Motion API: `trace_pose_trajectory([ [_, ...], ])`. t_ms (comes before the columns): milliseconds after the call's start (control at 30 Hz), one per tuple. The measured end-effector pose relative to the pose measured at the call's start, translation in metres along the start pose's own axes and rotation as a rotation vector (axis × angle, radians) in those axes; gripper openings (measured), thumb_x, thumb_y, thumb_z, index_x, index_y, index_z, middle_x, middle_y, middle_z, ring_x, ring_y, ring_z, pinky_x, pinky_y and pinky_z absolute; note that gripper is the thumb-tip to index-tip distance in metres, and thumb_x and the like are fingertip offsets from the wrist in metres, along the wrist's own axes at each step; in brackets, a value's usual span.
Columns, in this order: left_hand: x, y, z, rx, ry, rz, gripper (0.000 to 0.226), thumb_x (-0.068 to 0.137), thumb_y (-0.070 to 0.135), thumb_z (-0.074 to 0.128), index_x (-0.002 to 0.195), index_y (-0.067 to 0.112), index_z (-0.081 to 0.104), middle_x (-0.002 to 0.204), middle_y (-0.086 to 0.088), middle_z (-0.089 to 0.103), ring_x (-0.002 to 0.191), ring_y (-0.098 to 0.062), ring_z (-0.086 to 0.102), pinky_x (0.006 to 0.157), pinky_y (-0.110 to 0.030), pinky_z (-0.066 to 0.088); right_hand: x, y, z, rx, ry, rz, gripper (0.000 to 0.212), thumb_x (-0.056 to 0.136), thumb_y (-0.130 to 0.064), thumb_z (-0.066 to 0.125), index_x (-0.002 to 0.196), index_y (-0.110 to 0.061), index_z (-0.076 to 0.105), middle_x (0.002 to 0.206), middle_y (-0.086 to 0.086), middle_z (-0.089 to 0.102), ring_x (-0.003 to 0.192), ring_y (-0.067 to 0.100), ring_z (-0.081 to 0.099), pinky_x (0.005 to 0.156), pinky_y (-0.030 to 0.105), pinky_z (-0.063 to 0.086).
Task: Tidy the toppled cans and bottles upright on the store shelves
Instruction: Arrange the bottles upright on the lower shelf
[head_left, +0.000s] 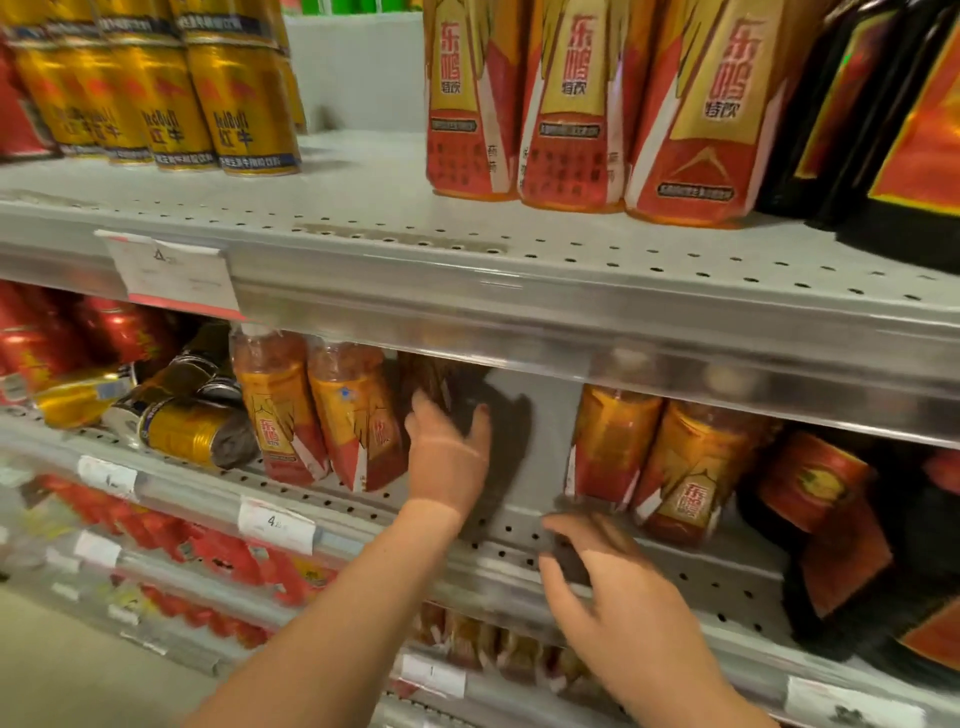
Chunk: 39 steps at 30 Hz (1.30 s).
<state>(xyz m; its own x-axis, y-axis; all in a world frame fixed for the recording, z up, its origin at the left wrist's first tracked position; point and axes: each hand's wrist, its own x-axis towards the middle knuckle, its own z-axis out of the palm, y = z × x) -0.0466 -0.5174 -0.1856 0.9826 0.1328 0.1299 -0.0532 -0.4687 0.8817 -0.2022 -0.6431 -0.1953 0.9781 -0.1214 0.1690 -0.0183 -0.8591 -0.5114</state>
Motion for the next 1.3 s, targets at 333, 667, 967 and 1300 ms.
trace_pose_trajectory([
  [333,0.048,-0.005,0.006,0.044,0.058,-0.105,0.055,0.095,0.035,0.068,0.134,0.001,0.047,0.128,-0.020,0.064,0.123,-0.036,0.059,0.100,-0.035,0.042,-0.005,-0.010,0.007,-0.099,0.188,-0.092,0.024,0.082,-0.033,0.060,0.104,-0.035,0.070,0.104,-0.017,0.068,0.089,0.006,0.067,0.065,0.021,0.052],
  [667,0.080,-0.009,0.019,-0.052,-0.188,0.062,0.065,0.085,0.046,0.077,0.137,0.019,0.049,0.128,-0.002,0.066,0.121,-0.024,0.062,0.097,-0.029,0.043,-0.002,-0.017,0.019,-0.169,0.291,-0.016,0.035,0.080,-0.042,0.049,0.106,-0.037,0.071,0.101,-0.019,0.068,0.090,0.007,0.067,0.061,0.023,0.052],
  [967,0.103,-0.011,0.046,-0.019,-0.143,0.234,0.059,0.079,0.045,0.080,0.117,0.018,0.043,0.089,0.006,0.049,0.101,-0.030,0.065,0.078,-0.030,0.041,0.000,-0.023,0.020,-0.201,0.269,0.051,0.037,0.078,-0.050,0.046,0.108,-0.044,0.068,0.109,-0.021,0.067,0.093,0.009,0.069,0.065,0.023,0.051],
  [1300,0.085,-0.006,0.051,-0.338,-0.559,0.272,0.055,0.082,0.016,0.084,0.127,0.015,0.053,0.109,0.002,0.069,0.102,-0.018,0.068,0.094,-0.031,0.055,0.027,-0.029,0.015,0.018,0.000,0.076,0.060,0.078,-0.067,0.036,0.135,-0.075,0.016,0.128,-0.048,0.035,0.115,-0.026,0.038,0.088,0.013,0.039],
])
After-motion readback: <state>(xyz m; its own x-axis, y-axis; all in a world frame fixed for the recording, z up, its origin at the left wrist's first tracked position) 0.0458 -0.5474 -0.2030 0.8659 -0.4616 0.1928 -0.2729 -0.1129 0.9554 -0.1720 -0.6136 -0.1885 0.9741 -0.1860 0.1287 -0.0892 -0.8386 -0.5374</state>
